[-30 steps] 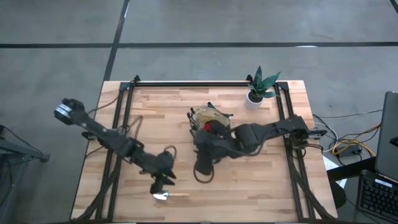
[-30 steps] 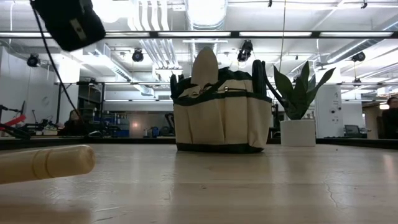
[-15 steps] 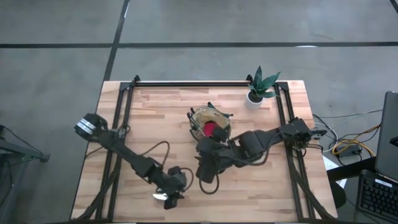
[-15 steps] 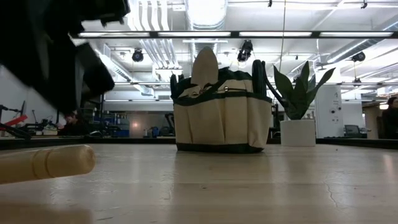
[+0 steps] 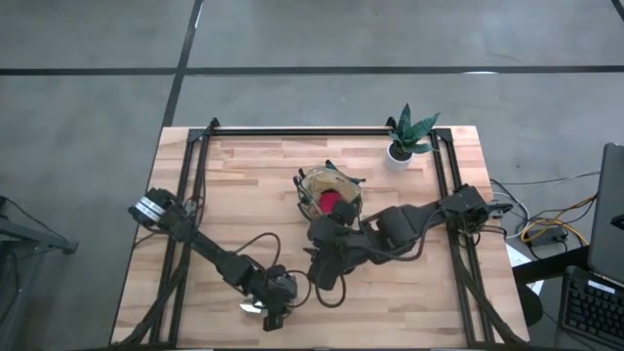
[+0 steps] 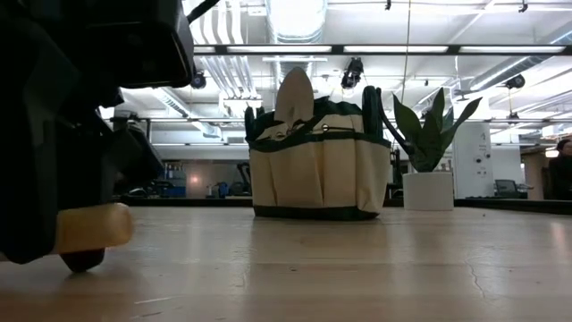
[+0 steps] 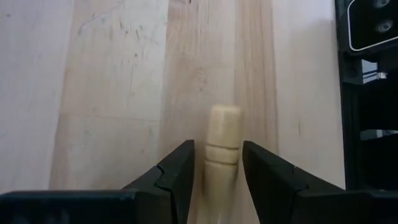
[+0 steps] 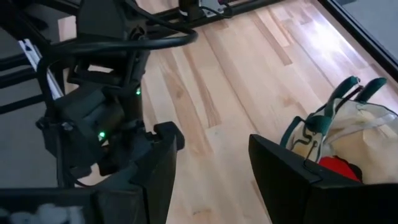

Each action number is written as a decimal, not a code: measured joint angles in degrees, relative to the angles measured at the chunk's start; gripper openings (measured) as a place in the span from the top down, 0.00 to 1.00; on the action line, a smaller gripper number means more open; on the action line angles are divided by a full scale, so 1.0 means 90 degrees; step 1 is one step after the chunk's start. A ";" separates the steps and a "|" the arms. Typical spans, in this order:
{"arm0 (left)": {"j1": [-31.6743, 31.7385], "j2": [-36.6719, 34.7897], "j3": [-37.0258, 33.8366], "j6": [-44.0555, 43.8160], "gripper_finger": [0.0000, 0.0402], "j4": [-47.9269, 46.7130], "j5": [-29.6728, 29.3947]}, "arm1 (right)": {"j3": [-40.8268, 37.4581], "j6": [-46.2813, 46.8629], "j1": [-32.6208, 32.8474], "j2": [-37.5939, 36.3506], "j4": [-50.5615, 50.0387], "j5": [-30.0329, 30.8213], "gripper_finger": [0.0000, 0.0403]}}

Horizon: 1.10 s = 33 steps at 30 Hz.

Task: Pick & Place Garden tools in Gardening bag
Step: Put the trowel into the front bag pocket with the other trowel

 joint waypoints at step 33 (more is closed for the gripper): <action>0.0549 -0.1928 -0.0049 -0.1756 0.82 -0.0113 -0.2091 | 0.0000 -0.0642 0.1048 -0.0811 0.0269 0.2537 0.52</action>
